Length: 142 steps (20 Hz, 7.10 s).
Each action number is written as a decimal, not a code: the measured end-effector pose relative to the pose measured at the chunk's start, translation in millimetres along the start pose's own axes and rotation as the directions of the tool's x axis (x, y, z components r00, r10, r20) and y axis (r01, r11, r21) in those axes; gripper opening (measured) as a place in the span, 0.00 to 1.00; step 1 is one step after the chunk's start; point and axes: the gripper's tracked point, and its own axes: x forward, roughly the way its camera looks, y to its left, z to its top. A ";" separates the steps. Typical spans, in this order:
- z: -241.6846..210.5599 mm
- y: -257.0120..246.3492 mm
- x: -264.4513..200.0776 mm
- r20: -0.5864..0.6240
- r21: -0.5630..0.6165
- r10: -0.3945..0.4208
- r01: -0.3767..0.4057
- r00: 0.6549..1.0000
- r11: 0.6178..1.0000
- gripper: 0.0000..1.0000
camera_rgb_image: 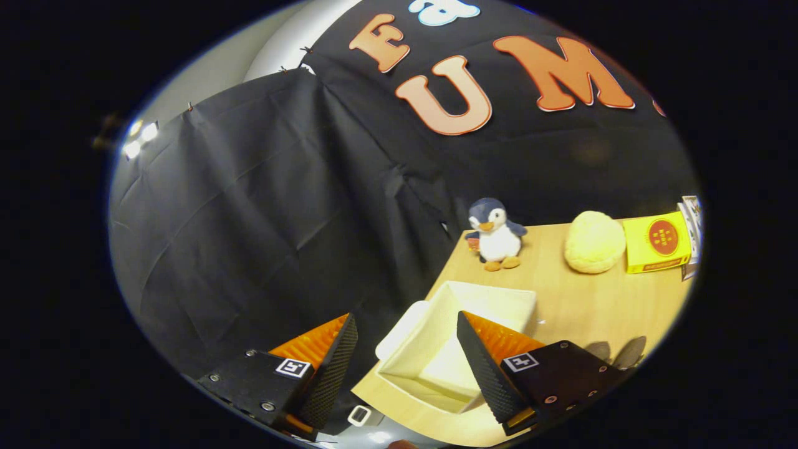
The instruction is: Open the storage box then place both shoes into the box .Put the left shoe in first, then the right shoe, with the right side of both shoes facing outward in a uniform manner.
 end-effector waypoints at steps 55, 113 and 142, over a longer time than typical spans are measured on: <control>-202.1 -280.4 -20.3 -0.315 -0.039 -0.527 0.544 0.789 0.838 0.03; -150.5 -13.2 139.6 -0.396 0.103 -0.256 0.319 0.882 0.942 0.43; -149.0 -320.6 -205.5 -0.032 -0.089 -0.503 0.499 0.863 0.862 0.98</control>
